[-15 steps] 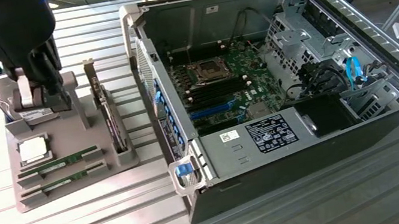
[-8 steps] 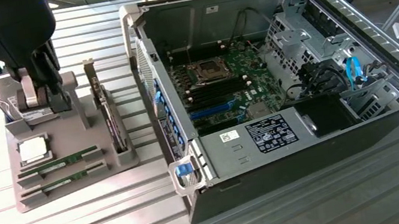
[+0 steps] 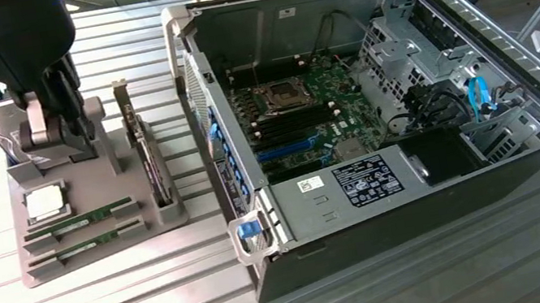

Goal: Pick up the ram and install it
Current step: 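Pick up the ram and move it above insertion slot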

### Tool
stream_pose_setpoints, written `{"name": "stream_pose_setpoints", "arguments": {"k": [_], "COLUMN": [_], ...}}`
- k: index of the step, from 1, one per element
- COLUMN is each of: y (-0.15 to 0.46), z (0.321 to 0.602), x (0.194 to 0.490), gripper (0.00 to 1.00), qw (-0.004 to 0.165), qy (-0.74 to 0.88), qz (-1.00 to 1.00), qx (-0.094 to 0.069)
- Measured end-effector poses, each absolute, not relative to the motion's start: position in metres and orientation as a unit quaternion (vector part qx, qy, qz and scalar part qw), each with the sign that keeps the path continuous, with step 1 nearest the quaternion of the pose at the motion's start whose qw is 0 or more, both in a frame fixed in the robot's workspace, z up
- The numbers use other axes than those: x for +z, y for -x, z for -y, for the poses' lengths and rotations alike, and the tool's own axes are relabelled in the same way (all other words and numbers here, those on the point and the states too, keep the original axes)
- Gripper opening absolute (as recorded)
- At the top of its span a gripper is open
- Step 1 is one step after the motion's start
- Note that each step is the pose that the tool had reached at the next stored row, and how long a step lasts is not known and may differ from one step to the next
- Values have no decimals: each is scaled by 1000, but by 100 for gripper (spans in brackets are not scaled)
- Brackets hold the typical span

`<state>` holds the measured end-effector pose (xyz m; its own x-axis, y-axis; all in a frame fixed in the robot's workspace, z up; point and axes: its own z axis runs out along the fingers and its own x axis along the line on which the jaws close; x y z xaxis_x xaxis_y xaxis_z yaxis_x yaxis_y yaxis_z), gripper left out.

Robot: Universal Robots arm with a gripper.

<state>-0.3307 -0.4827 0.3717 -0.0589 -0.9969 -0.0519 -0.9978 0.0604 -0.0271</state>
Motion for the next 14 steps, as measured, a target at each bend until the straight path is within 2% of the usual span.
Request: {"name": "stream_pose_setpoints", "arguments": {"k": [1,14], "y": [331,361], "z": [483,482], "x": [372,359], "gripper": [42,42], "qw": [28,28], "qy": [685,686], "qz": [-728,-727], "qx": [8,8]}}
